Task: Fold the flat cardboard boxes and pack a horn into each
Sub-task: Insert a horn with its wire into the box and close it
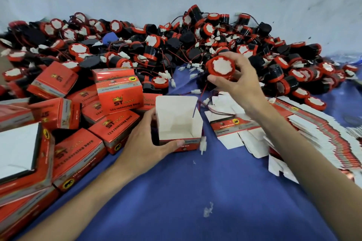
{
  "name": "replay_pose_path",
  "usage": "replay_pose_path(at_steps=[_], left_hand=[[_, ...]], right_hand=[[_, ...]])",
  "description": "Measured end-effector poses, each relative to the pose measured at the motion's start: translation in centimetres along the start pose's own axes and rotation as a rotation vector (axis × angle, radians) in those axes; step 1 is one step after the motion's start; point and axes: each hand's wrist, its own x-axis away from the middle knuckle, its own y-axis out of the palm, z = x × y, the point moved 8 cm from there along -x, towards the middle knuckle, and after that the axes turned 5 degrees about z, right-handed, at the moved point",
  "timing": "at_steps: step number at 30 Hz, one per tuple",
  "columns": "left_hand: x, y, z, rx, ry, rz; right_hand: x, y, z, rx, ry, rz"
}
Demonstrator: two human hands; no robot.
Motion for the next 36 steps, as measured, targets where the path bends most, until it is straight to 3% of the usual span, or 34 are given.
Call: replay_pose_path(at_steps=[5,9,12,15,18,21,27,31,36], left_hand=[[0.0,0.0,0.2,-0.004,0.013,-0.003],[0.0,0.1,0.3,-0.016,0.027,-0.003],[0.1,0.2,0.5,-0.024,0.038,-0.012],[0.0,0.2,0.3,-0.022,0.031,-0.017],[-0.1,0.4,0.3,0.019,0.020,-0.040],[-0.2,0.4,0.3,0.100,0.009,-0.066],[-0.1,0.2,0.7,0.094,-0.004,-0.065],[0.0,0.4,1.0,0.101,0.009,-0.091],[0.4,0.7,0.9,0.380,-0.070,-0.123]], right_hand=[[1.4,-2.8,-2.3,-0.383,0.049,0.118],[2.2,-0.9,-4.9,-0.885,0.107,-0.165],[4.0,1.9,-5.8,-0.973,0.203,-0.325],[5.2,3.2,-6.9,-0.578,0.015,-0.402],[7.2,5.8,-7.8,-0.127,-0.210,-0.638],[8.3,7.5,-7.2,0.269,-0.424,-0.671],[8.0,6.9,-6.4,0.582,-0.550,-0.636],[8.9,7.8,-6.7,0.583,-0.540,-0.664],[9.7,8.9,-6.9,0.648,-0.607,-0.673]])
